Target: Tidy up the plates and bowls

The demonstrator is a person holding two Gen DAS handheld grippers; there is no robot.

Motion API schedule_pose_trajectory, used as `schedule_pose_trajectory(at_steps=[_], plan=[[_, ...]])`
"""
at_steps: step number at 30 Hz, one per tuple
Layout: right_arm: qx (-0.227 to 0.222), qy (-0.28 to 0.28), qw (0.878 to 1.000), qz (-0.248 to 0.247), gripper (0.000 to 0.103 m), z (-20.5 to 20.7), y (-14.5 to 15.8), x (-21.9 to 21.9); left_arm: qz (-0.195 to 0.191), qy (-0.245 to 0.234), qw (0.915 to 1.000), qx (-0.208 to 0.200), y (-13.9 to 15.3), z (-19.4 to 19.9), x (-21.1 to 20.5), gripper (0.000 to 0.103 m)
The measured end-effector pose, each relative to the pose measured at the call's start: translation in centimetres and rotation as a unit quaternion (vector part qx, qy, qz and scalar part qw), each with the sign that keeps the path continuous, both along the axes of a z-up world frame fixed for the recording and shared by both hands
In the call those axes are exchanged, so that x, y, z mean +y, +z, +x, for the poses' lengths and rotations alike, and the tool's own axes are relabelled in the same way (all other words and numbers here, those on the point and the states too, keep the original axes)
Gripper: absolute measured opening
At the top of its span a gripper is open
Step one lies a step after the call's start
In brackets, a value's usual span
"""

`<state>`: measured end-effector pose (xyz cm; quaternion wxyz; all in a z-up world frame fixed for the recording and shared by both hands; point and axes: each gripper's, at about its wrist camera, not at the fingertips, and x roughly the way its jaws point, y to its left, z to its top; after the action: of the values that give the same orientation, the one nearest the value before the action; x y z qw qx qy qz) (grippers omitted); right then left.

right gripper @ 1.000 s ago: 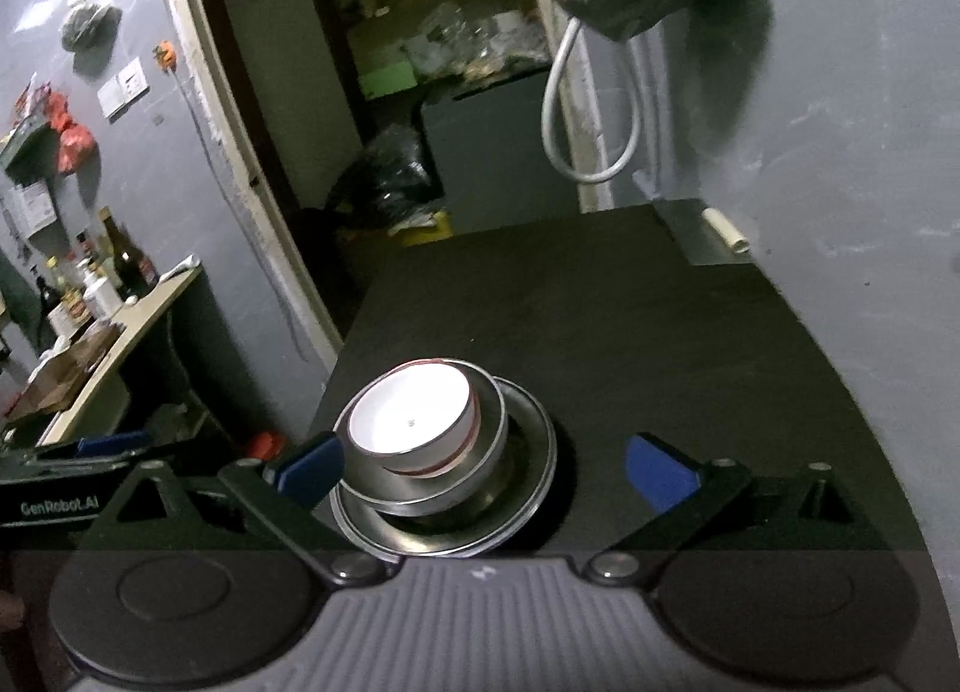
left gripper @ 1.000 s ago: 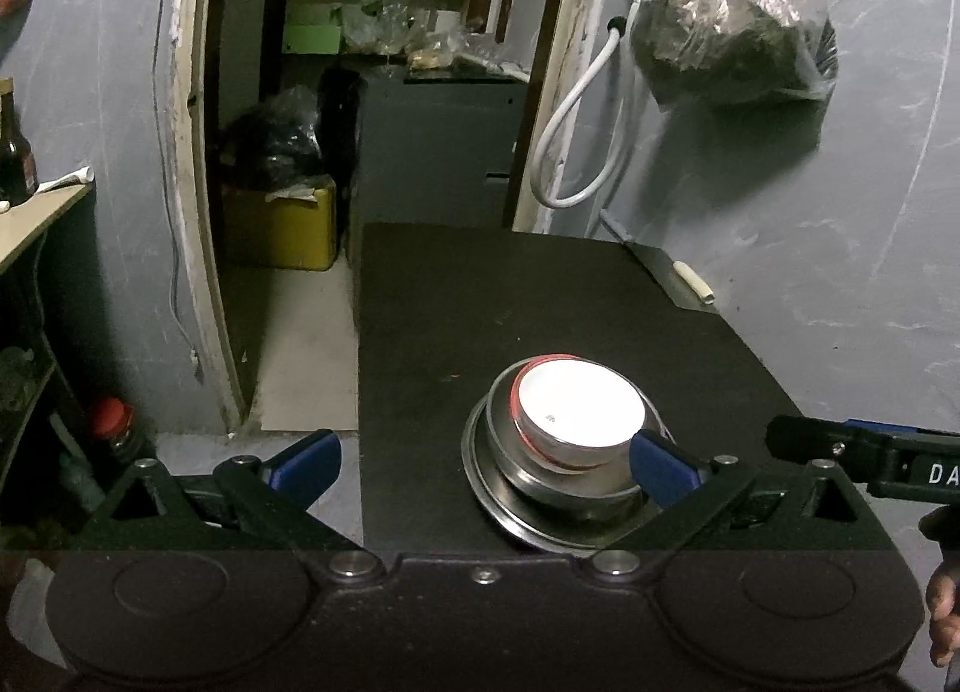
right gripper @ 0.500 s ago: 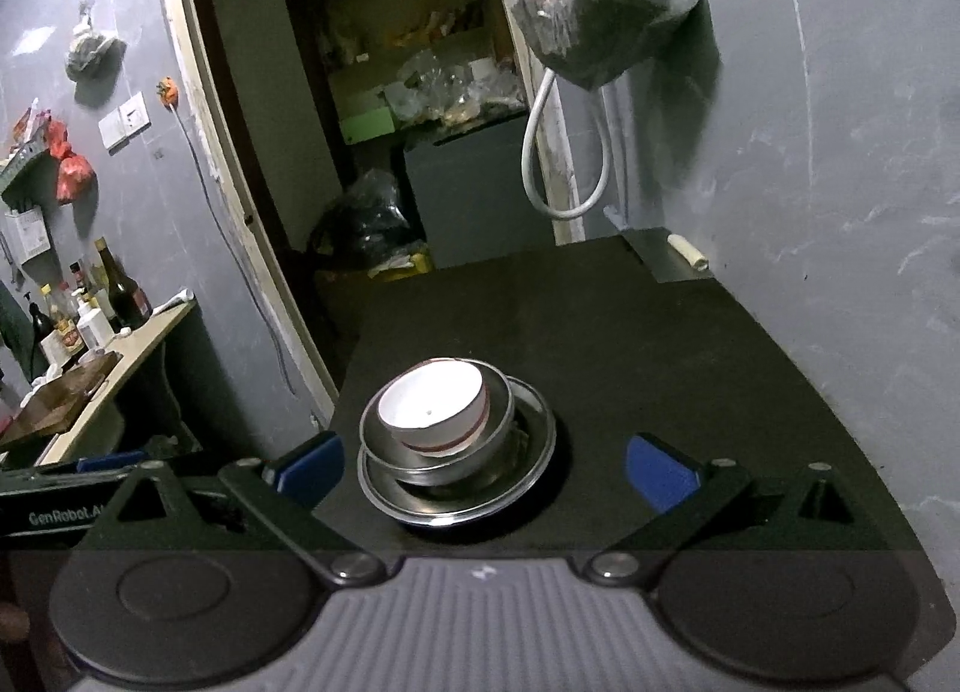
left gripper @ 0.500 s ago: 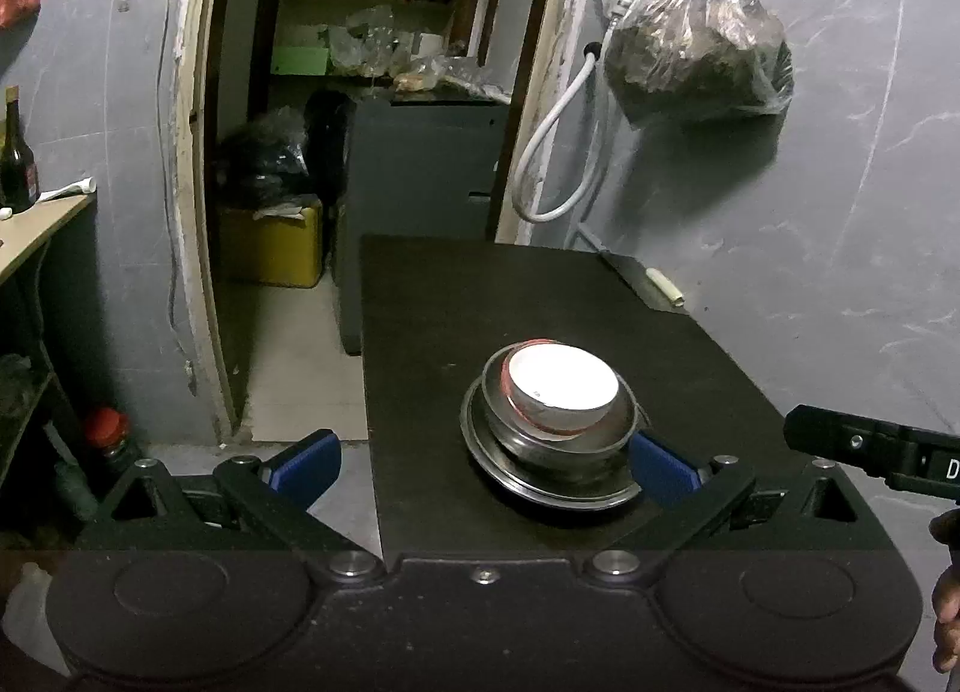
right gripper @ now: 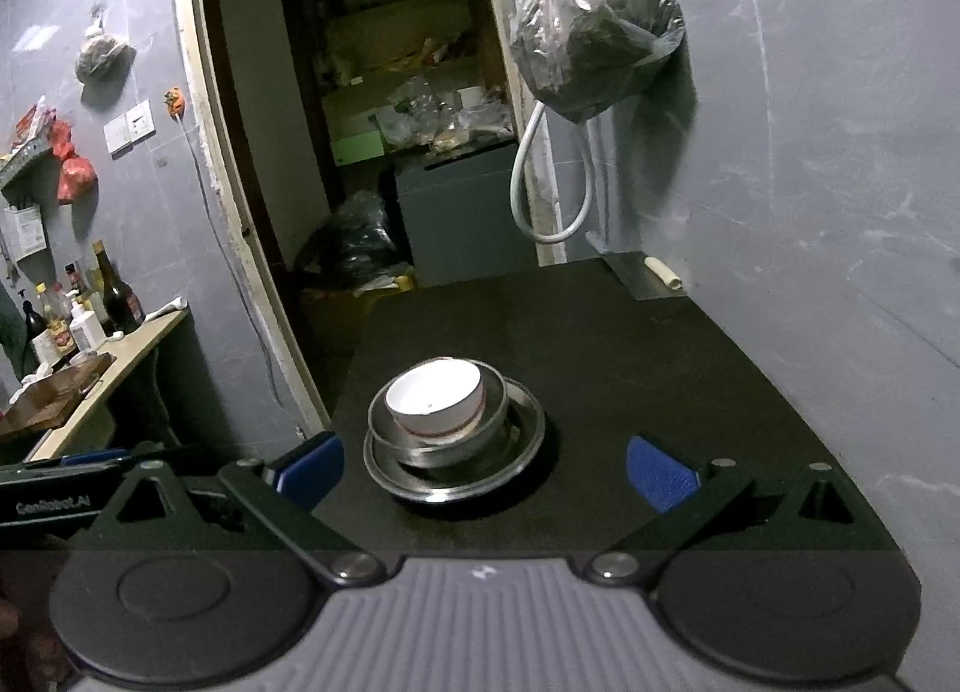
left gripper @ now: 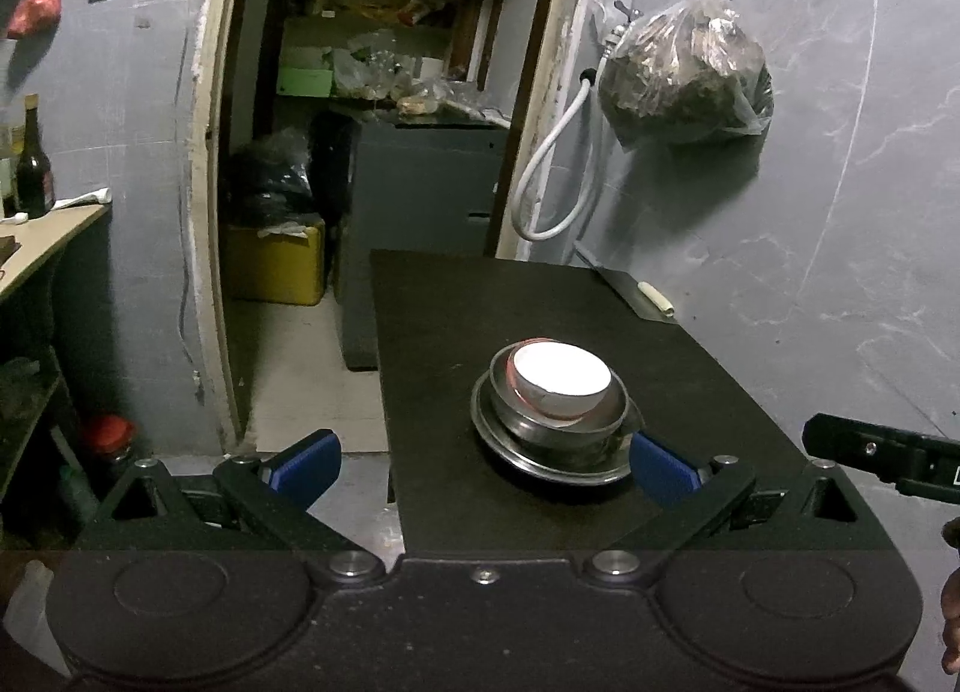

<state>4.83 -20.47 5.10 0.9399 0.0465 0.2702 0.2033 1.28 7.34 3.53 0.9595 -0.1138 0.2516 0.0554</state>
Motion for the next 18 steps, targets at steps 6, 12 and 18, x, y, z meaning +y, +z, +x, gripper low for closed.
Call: schedule_pose_trajectory(at_steps=[6,12,18], plan=[[-0.004,0.008,1.0,0.002,0.103,-2.2,-0.6,-0.3,-0.009,0.007,0.9998,-0.017,0.0,-2.4,-0.9,0.102],[-0.008,0.006,1.0,0.007,0.103,-3.2,-0.4,-0.7,0.005,0.005,0.9998,-0.019,0.3,-4.0,-1.6,0.102],[-0.01,0.0,1.0,0.003,0.103,-4.6,-0.7,-1.3,0.007,0.003,0.9995,-0.031,0.2,-5.3,-1.8,0.102]])
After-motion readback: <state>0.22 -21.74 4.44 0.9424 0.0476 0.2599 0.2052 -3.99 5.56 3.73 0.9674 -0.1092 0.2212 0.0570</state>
